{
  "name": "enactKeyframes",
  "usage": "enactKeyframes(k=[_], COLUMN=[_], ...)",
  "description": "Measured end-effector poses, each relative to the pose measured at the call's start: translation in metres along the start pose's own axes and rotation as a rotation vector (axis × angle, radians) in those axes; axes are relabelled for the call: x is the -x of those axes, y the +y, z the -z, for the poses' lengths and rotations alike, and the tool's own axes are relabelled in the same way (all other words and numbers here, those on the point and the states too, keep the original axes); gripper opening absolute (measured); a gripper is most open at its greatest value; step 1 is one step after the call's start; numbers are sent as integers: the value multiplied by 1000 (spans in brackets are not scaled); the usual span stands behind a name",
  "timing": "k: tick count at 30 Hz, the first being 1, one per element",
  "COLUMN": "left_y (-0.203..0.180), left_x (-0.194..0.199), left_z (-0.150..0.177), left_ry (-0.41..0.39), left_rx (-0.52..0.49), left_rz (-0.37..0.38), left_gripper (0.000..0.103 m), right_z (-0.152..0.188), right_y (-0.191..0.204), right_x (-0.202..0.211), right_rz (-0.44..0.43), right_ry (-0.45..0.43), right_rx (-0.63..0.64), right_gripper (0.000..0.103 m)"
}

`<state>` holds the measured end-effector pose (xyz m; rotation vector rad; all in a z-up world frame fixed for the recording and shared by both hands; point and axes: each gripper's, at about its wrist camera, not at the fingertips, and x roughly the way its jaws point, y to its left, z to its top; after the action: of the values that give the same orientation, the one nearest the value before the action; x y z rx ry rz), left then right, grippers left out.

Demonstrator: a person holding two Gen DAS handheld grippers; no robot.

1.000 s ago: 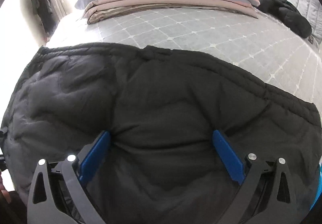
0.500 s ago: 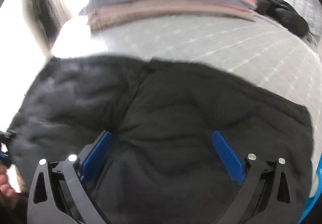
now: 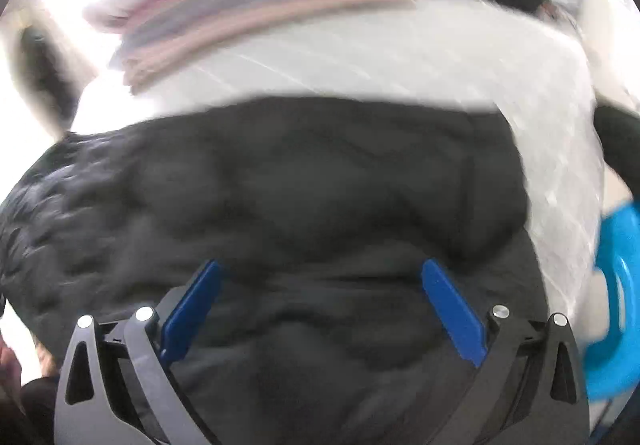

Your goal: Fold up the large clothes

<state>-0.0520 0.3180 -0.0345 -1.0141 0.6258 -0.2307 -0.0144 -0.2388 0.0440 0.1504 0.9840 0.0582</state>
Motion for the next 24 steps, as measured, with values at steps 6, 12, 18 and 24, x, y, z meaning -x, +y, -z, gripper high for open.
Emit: enactKeyframes(k=[6,12,18,24], left_y=[-77,-178,-243,-271], left_x=[-3,-18,-59,-117], left_z=[11,57,127,215], left_ry=[15,83,229,413], left_rx=[-177,-438,-562,-618], left_rz=[30,47,108,144], left_gripper=[19,19,19,19], right_z=[26,2,14,43], right_y=[73,2,-94,-152], right_x=[-36,-5,21,18], right_rz=[24,-437,-693,-856], right_ry=[104,113,98,104], right_rx=[237,-179,-467,-600], right_gripper=[97,97,97,97])
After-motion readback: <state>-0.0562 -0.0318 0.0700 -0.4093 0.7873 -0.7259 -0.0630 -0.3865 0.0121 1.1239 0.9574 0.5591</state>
